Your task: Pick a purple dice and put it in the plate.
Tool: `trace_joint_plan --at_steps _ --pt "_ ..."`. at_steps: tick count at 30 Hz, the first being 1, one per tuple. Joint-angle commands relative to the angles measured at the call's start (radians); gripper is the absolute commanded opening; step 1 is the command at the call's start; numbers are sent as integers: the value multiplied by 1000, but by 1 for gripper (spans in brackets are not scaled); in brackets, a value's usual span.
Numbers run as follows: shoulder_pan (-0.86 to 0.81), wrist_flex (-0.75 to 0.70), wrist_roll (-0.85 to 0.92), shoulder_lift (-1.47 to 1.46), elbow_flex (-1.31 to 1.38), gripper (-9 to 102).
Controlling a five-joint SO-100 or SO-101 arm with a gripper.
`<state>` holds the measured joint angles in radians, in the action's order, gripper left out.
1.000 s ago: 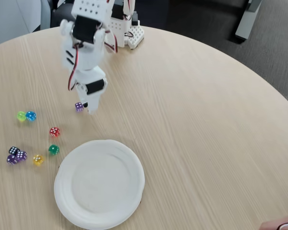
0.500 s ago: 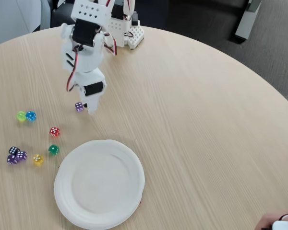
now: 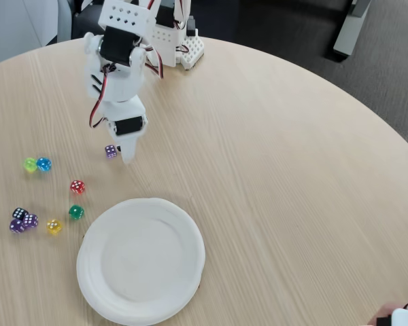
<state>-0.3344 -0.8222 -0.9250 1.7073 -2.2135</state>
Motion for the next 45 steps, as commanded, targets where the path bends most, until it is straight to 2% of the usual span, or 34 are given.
trace_joint_plan --at_steps 1,10,16,20,29,45 --pt "0 -3 -14 6 18 15" --pt "-2 -3 11 6 17 18" --pt "-3 11 97 6 17 21" --pt "-28 11 -17 6 17 19" --pt "-110 12 -127 5 17 19" --pt "-126 11 -158 -34 17 15"
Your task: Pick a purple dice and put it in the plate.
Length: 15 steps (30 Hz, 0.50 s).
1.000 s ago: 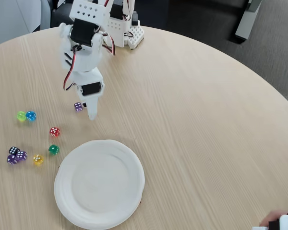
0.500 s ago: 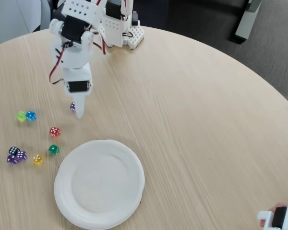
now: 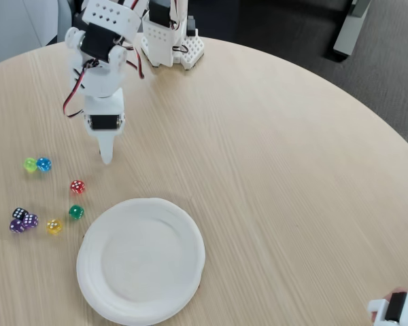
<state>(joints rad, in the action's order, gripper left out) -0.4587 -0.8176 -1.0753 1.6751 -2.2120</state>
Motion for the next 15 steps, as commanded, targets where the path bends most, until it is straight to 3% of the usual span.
trace_joint_plan --at_steps 1,15 --pt "-2 6 -9 -2 15 14" --pt "-2 8 -14 -2 15 3"
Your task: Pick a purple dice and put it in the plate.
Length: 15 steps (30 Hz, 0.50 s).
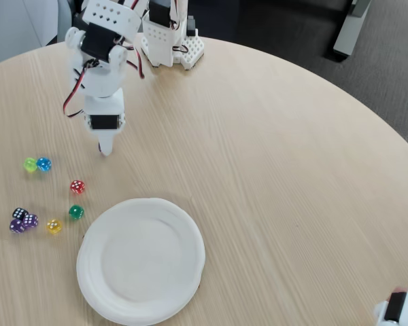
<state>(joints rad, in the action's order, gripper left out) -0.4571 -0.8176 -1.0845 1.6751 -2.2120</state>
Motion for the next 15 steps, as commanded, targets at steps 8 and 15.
trace_joint_plan --at_steps 8,15 --pt "-3 -5 -12 6 20 1" --pt "14 -11 -18 15 28 0"
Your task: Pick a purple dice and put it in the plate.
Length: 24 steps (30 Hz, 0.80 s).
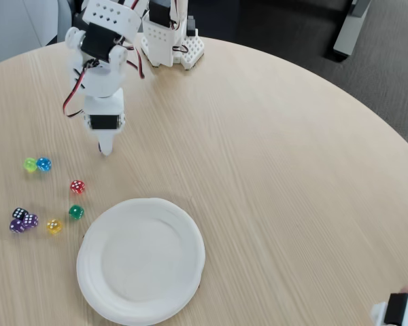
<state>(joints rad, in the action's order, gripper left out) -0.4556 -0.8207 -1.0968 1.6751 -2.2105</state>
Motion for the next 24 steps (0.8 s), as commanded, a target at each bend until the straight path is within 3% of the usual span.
trace_joint_plan --at_steps 1,19,24 --pt "12 -8 -6 15 28 0" --pt "18 -9 -34 281 32 0" --pt "124 -11 -41 371 32 0"
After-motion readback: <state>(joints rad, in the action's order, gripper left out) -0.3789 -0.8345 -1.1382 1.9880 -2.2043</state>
